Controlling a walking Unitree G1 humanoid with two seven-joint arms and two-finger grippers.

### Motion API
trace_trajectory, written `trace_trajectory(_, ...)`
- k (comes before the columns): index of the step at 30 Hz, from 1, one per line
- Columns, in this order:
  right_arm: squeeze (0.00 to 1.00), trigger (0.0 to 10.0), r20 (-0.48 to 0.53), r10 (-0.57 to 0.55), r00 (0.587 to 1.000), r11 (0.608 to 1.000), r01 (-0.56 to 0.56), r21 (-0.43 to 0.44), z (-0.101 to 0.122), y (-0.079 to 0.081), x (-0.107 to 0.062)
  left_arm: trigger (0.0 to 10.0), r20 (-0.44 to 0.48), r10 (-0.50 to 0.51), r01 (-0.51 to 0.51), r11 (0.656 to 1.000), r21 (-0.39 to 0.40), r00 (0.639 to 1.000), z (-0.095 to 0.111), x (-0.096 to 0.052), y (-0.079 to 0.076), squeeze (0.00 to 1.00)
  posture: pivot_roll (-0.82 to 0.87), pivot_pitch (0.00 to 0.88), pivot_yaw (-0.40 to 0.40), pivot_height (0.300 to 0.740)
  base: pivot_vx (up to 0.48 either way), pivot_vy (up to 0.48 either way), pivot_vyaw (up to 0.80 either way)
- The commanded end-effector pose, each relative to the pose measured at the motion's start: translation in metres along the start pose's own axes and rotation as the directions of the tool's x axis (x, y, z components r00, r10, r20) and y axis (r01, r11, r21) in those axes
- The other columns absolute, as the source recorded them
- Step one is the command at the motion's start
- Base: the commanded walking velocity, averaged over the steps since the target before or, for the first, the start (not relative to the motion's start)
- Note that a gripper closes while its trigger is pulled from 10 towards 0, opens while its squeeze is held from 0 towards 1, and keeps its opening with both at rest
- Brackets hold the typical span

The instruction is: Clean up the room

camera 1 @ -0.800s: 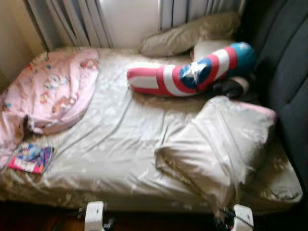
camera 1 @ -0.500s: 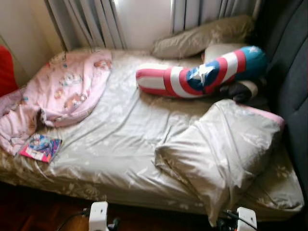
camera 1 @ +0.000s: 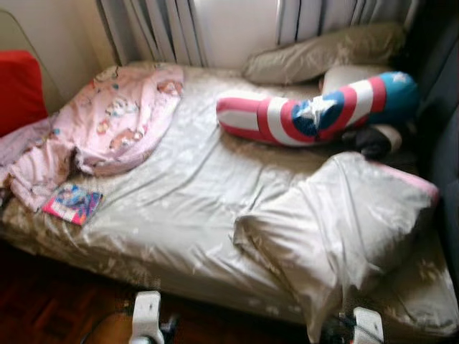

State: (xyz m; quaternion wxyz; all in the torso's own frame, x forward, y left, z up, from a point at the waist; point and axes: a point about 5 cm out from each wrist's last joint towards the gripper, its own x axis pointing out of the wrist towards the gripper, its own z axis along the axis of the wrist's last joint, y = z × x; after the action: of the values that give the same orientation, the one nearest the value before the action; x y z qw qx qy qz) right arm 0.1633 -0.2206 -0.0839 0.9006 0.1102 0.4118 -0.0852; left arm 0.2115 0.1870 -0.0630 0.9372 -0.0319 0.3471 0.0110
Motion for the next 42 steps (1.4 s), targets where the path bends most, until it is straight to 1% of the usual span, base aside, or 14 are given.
trace_trajectory(1, 0.00, 10.0, 0.003, -0.006, 1.000, 1.000, 0.006, 0.017, -0.001, 0.000, 0.000, 10.0, 0.060, -0.016, 0.016, 1.000, 0.008, 0.998, 0.013, 0.003, 0.001, 0.00, 0.05, 0.046, 0.011, 0.740, 0.259, 0.000, 0.00)
trace_trajectory(2, 0.00, 10.0, 0.010, -0.005, 1.000, 1.000, 0.005, 0.019, -0.001, 0.000, 0.000, 10.0, 0.087, -0.041, 0.039, 0.999, 0.029, 0.995, 0.021, 0.005, -0.002, 0.00, 0.05, 0.046, 0.010, 0.740, 0.255, 0.000, 0.00)
trace_trajectory(5, 0.00, 10.0, 0.019, -0.005, 1.000, 1.000, 0.005, 0.028, 0.000, 0.000, 0.000, 10.0, 0.106, -0.053, 0.050, 0.998, 0.035, 0.993, 0.027, 0.006, -0.004, 0.00, 0.05, 0.045, 0.008, 0.740, 0.263, 0.000, 0.00)
trace_trajectory(11, 0.00, 10.0, 0.021, -0.003, 1.000, 0.999, 0.003, 0.033, 0.000, 0.000, -0.001, 10.0, 0.114, -0.064, 0.062, 0.998, 0.025, 0.991, 0.029, 0.008, -0.010, 0.00, 0.05, 0.044, 0.006, 0.740, 0.269, 0.000, 0.00)
trace_trajectory(16, 0.00, 10.0, 0.018, -0.008, 1.000, 0.999, 0.007, 0.035, -0.001, -0.001, -0.001, 10.0, 0.122, -0.081, 0.079, 0.997, 0.022, 0.989, 0.029, 0.008, -0.016, 0.00, 0.04, 0.046, 0.003, 0.740, 0.100, 0.000, -0.77)
trace_trajectory(22, 0.00, 10.0, 0.062, -0.020, 0.998, 0.998, 0.016, 0.062, 0.001, -0.002, -0.002, 10.0, 0.188, -0.103, 0.102, 0.995, 0.015, 0.977, 0.038, 0.008, -0.019, 0.00, 0.04, 0.050, 0.005, 0.740, 0.000, 0.000, -0.38)
trace_trajectory(28, 0.00, 10.0, 0.106, 0.038, 0.994, 0.997, -0.045, 0.066, 0.005, 0.002, -0.002, 10.0, 0.235, -0.115, 0.113, 0.993, 0.020, 0.965, 0.049, 0.009, -0.021, 0.00, 0.04, 0.050, 0.009, 0.740, 0.000, 0.000, 0.00)
trace_trajectory(31, 0.00, 10.0, 0.147, 0.138, 0.979, 0.987, -0.149, 0.067, 0.008, 0.009, -0.002, 10.0, 0.262, -0.120, 0.118, 0.993, 0.021, 0.958, 0.054, 0.009, -0.023, 0.00, 0.03, 0.052, 0.012, 0.740, 0.000, 0.000, 0.00)
trace_trajectory(35, 0.00, 10.0, 0.167, 0.158, 0.973, 0.980, -0.175, 0.094, 0.009, 0.011, -0.002, 10.0, 0.276, -0.114, 0.114, 0.993, 0.016, 0.954, 0.054, 0.008, -0.023, 0.00, 0.03, 0.052, 0.013, 0.740, 0.000, 0.000, 0.00)
trace_trajectory(37, 0.00, 10.0, 0.316, 0.228, 0.921, 0.968, -0.249, 0.026, 0.065, 0.046, 0.011, 10.0, 0.288, -0.111, 0.113, 0.994, 0.010, 0.951, 0.056, 0.008, -0.023, 0.00, 0.03, 0.053, 0.013, 0.740, 0.000, 0.000, 0.00)
trace_trajectory(38, 0.00, 10.0, 0.357, 0.244, 0.902, 0.965, -0.261, -0.001, 0.081, 0.056, 0.012, 10.0, 0.292, -0.113, 0.115, 0.993, 0.009, 0.950, 0.056, 0.007, -0.023, 0.00, 0.03, 0.053, 0.012, 0.740, 0.000, 0.000, 0.00)
trace_trajectory(39, 0.00, 10.0, 0.357, 0.244, 0.902, 0.965, -0.261, -0.001, 0.081, 0.056, 0.012, 10.0, 0.292, -0.113, 0.115, 0.993, 0.009, 0.950, 0.056, 0.007, -0.023, 0.00, 0.03, 0.053, 0.012, 0.740, 0.000, 0.000, 0.00)
trace_trajectory(40, 0.00, 10.0, 0.408, 0.233, 0.883, 0.968, -0.249, -0.015, 0.093, 0.059, 0.012, 10.0, 0.315, -0.120, 0.123, 0.992, 0.011, 0.942, 0.059, 0.007, -0.024, 0.00, 0.03, 0.051, 0.011, 0.740, 0.000, 0.000, 0.00)
trace_trajectory(42, 0.00, 10.0, 0.427, 0.228, 0.875, 0.970, -0.242, -0.022, 0.096, 0.059, 0.011, 10.0, 0.328, -0.123, 0.126, 0.992, 0.013, 0.936, 0.060, 0.006, -0.024, 0.00, 0.03, 0.050, 0.011, 0.740, 0.000, 0.000, 0.00)
